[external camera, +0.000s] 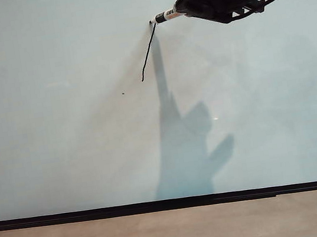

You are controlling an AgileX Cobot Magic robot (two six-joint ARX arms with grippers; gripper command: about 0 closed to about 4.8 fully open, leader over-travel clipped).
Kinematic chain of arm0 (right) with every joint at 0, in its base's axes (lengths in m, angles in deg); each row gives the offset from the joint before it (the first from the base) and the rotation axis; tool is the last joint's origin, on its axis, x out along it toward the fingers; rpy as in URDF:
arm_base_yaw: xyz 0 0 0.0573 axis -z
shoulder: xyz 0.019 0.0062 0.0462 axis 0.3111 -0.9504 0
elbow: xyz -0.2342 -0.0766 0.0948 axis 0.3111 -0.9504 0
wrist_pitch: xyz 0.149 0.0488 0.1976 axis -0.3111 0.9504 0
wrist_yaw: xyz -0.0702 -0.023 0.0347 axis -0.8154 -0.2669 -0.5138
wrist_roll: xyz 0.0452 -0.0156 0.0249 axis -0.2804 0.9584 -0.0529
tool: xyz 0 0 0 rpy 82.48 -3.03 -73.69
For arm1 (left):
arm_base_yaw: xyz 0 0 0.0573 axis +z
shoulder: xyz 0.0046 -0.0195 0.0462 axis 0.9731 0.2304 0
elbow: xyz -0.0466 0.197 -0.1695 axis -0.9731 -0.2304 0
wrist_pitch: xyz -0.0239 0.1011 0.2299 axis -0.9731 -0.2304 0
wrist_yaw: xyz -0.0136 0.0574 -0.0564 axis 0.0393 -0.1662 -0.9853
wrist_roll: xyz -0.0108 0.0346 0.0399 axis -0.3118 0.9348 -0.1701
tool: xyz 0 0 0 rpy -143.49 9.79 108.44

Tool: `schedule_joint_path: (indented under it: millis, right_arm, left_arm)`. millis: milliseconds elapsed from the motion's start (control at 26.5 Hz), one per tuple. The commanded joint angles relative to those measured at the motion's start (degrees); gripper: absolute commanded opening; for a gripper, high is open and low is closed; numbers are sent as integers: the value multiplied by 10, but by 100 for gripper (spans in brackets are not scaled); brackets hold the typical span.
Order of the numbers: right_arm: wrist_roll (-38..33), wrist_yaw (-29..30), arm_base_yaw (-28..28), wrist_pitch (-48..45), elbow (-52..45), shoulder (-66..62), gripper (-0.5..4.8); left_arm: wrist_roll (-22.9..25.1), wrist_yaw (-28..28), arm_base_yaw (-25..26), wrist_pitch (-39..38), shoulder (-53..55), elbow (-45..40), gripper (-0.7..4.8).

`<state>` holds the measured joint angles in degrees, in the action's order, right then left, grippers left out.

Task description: Pick up the pen on the shelf to the right of the whiteboard and write the letter A.

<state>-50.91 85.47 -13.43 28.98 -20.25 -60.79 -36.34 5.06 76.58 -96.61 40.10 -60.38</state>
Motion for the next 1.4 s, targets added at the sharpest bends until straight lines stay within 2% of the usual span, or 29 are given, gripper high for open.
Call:
schedule_joint_path:
  millis: [38, 793, 1398]
  right_arm:
    - [-2, -19, 2, 4, 4, 0, -5]
    - [-11, -69, -7, 30, -22, 15, -5]
    - [-11, -82, -7, 59, -31, 15, -5]
  left_arm:
    - [3, -2, 0, 5, 0, 2, -5]
    - [2, -2, 0, 5, 0, 2, -5]
    - [3, -2, 0, 5, 0, 2, -4]
